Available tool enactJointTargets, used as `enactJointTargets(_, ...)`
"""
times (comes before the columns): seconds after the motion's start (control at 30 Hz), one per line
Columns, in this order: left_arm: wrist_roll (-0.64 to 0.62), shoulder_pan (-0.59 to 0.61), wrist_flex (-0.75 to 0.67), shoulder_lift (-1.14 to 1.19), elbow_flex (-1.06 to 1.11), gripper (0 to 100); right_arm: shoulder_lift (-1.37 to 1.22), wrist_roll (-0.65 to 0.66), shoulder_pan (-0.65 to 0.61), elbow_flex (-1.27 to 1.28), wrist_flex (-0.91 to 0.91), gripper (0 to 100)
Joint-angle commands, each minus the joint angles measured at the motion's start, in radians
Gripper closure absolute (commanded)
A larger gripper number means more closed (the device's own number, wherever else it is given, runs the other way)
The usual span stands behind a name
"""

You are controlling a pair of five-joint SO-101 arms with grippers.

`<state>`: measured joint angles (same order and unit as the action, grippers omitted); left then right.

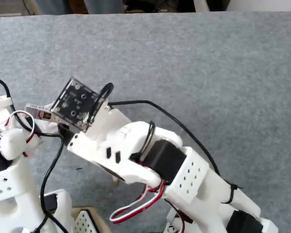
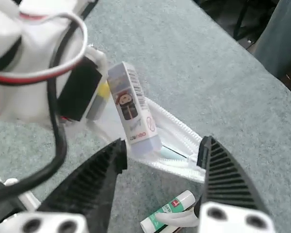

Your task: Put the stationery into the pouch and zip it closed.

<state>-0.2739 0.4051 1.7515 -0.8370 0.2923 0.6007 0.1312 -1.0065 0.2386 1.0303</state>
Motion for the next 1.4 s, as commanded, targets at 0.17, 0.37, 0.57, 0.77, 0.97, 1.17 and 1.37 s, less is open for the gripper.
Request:
enactJointTargets(0.17, 0.006, 0.005, -0.011, 0.003, -0.008, 97, -0.035, 0.011, 0.017, -0.005, -0.097, 74.8)
enactJointTargets(0.37, 0.006, 0.016, -0.009, 0.006, -0.007, 97, -0.061, 0.143, 0.023, 0.004, -0.146, 74.8)
enactJointTargets(0.57, 0.005, 0.022, -0.011, 0.011, -0.007, 97, -0.062, 0.241, 0.043, 0.03, -0.176, 74.7)
enactJointTargets(0.77, 0.003, 0.062, -0.014, 0.012, -0.007, 97, -0.062, 0.273, 0.075, 0.107, -0.221, 74.7)
enactJointTargets(0.97, 0.003, 0.042, -0.011, 0.009, -0.016, 97, -0.051, 0.273, 0.098, 0.104, -0.206, 74.8)
enactJointTargets(1.17, 0.003, 0.042, -0.009, 0.011, -0.016, 97, -0.051, 0.218, 0.06, 0.028, -0.149, 74.8)
enactJointTargets(1.37, 0.005, 0.045, -0.008, 0.011, -0.018, 97, -0.084, 0.218, 0.106, 0.156, -0.285, 74.8)
